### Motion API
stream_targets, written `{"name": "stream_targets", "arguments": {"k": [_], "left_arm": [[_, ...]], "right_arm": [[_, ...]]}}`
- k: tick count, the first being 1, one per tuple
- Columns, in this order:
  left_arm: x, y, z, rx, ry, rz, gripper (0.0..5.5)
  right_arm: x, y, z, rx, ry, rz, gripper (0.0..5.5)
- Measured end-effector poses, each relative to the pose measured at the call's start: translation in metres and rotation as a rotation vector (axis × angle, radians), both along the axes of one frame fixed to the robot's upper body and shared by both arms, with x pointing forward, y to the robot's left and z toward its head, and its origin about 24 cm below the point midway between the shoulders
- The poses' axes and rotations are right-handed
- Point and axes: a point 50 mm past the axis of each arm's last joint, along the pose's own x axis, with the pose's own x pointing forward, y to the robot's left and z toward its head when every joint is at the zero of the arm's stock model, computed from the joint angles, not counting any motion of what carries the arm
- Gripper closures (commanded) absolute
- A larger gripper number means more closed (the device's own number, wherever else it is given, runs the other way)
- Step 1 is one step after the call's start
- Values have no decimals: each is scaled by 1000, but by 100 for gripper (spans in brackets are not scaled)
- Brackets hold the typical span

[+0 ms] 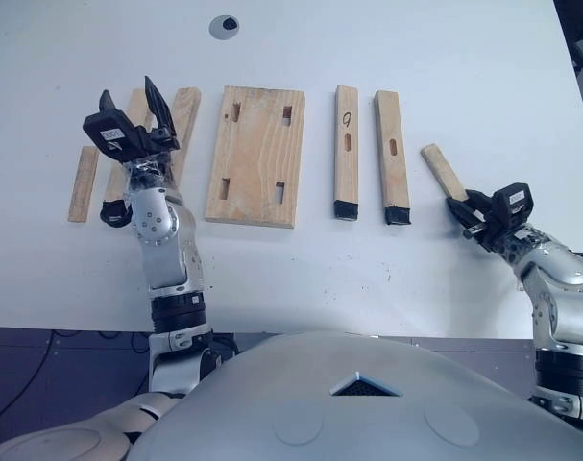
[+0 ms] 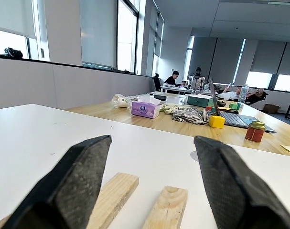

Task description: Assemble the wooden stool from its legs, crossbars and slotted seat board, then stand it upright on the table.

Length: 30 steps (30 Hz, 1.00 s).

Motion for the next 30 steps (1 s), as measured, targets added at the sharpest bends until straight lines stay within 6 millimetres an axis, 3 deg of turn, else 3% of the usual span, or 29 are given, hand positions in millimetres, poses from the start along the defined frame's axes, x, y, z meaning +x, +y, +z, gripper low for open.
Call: {"name": "stream_targets", "arguments": {"k": [2, 5, 7, 9, 14, 17, 23, 30], "left_arm": [[1, -4, 1, -51, 5, -41, 235], [5, -28, 14, -89, 5, -270, 235], [10, -54, 27, -159, 31, -518, 235], [10, -79, 40, -322, 62, -770, 235], [2, -104, 59, -756, 146, -1080, 235], [2, -105, 68, -888, 160, -1097, 235], [13, -97, 75, -952, 172, -1053, 235], [17, -96, 72, -964, 202, -1027, 349]], "right_arm": [[4, 1, 2, 4, -14, -1, 420], [50, 15, 39, 91, -267, -14, 420], [86, 64, 69, 228, -455, 114, 420], [98, 113, 84, 363, -526, 277, 420], [97, 139, 81, 423, -516, 414, 420], [94, 147, 80, 438, -504, 482, 420], [87, 154, 78, 467, -491, 521, 420], [82, 158, 77, 482, -486, 539, 420]]}}
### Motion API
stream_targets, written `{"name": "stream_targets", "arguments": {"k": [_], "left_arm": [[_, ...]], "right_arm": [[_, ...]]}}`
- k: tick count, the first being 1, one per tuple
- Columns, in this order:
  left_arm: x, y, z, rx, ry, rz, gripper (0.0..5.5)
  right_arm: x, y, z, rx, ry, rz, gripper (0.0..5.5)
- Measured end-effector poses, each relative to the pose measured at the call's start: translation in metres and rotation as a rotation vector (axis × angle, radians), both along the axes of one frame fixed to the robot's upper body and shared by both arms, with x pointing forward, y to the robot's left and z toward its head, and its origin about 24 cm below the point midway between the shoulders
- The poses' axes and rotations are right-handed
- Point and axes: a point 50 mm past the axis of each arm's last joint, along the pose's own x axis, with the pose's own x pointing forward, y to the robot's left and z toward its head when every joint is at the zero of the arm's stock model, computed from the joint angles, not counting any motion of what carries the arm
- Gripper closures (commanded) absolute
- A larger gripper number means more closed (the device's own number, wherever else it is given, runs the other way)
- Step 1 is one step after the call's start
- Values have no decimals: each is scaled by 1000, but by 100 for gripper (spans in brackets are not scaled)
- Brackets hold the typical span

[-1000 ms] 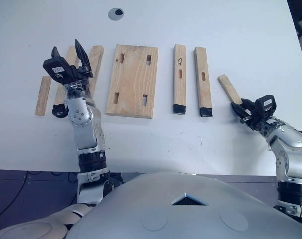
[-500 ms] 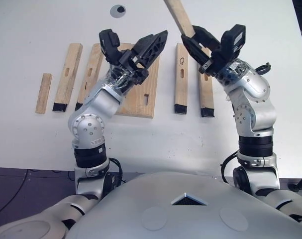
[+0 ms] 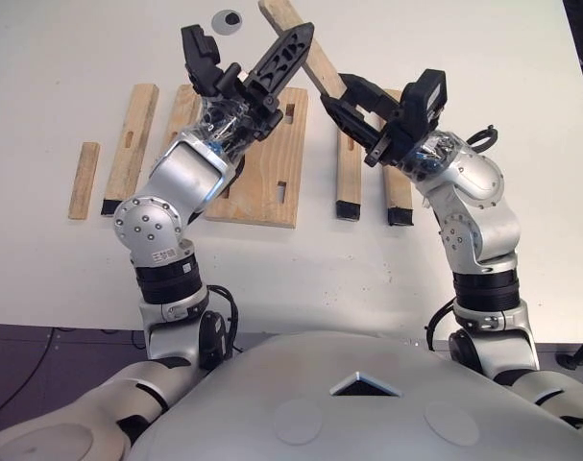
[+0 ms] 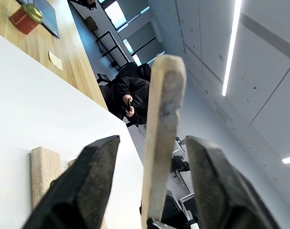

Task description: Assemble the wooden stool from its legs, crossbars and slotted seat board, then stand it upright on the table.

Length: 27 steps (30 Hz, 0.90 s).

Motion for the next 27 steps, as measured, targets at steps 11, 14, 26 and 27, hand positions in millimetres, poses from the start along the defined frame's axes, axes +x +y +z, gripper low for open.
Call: {"name": "stream_targets", "arguments": {"k": [11, 14, 26, 27], "left_arm": [[4, 2, 3, -5, -5, 21, 500], [5, 3, 3, 0, 1, 26, 506], [12, 47, -9, 370, -175, 352, 514], [9, 62, -13, 416, -191, 414, 514]], "right_arm": [[-1, 2, -1, -6, 9, 5, 420], [-1, 2, 0, -9, 3, 3, 420], [15, -12, -27, -140, 74, -175, 252], [15, -14, -27, -142, 76, -183, 252]]}}
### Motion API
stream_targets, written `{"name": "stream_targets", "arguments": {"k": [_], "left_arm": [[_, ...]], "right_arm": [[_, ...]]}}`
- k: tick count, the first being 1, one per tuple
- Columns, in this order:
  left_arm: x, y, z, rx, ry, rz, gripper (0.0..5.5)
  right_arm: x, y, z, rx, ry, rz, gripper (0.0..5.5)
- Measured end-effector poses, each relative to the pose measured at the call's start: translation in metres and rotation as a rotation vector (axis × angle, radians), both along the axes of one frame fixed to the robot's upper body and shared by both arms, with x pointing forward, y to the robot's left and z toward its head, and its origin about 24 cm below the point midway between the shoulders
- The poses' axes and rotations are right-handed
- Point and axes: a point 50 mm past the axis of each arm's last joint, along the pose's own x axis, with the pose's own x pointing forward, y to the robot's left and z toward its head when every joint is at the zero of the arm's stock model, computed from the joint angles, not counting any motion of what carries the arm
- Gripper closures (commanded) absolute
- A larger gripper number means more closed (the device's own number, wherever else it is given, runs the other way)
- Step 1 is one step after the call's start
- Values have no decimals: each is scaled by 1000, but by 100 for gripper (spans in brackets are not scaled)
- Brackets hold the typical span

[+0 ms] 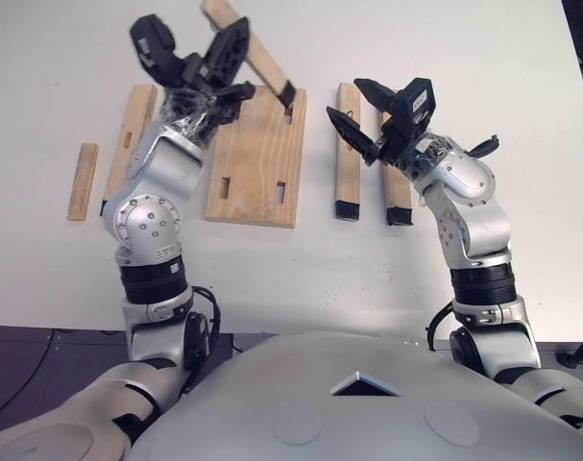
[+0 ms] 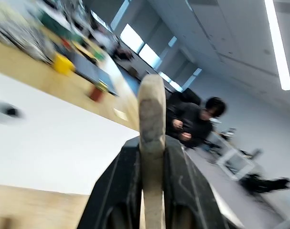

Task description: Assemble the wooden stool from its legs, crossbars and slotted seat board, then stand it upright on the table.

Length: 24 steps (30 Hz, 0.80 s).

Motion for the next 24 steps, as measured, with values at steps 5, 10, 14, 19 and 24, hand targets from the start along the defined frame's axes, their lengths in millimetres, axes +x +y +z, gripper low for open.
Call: {"name": "stream_targets", "arguments": {"k": [5, 10, 14, 19, 24], "left_arm": [[-19, 75, -9, 184, -128, 189, 514], [-32, 136, -24, 367, -131, 262, 514], [-35, 151, -42, 419, -109, 260, 514], [-31, 160, -59, 449, -85, 260, 514], [-30, 160, -71, 441, -67, 222, 514]], "right_arm": [[0, -3, -1, -6, 3, -19, 252], [-1, -6, -4, -22, 7, -35, 252], [-1, -6, -4, -24, 8, -35, 252], [-1, -6, -4, -29, 10, -27, 252], [2, -7, -4, -32, 10, -14, 252]]}}
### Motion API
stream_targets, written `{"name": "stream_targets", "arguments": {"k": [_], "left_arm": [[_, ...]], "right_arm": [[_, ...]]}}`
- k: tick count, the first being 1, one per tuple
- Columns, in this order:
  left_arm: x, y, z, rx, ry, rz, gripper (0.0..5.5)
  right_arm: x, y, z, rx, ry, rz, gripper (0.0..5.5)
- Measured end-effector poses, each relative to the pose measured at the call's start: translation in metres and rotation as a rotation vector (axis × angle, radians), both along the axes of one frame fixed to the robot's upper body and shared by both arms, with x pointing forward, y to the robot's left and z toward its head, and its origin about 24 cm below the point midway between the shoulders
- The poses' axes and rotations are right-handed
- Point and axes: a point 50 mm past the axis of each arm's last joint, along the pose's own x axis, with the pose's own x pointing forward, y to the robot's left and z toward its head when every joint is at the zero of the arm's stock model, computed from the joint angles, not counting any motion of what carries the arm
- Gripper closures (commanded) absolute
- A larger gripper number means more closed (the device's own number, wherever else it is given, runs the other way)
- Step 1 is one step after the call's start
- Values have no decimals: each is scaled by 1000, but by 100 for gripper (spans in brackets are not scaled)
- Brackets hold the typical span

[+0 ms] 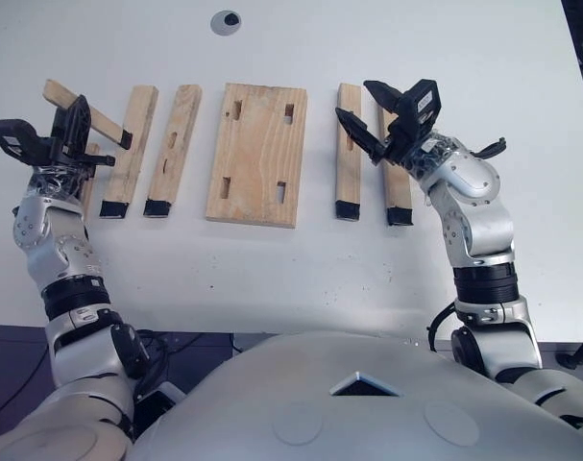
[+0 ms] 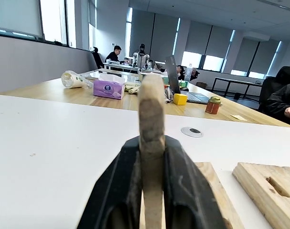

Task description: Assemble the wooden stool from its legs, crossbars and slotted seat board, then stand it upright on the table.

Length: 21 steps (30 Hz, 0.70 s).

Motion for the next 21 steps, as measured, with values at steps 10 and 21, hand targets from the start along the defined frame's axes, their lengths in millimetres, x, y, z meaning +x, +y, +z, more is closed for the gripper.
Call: {"name": "stream_targets", "arguments": {"k": [10, 21], "left_arm": [[10, -5, -16, 116, 60, 13, 514], [2, -8, -23, 133, 23, 36, 514]], "right_arm": [[0, 0, -2, -12, 8, 3, 252], [1, -1, -5, -13, 17, -8, 252]]}}
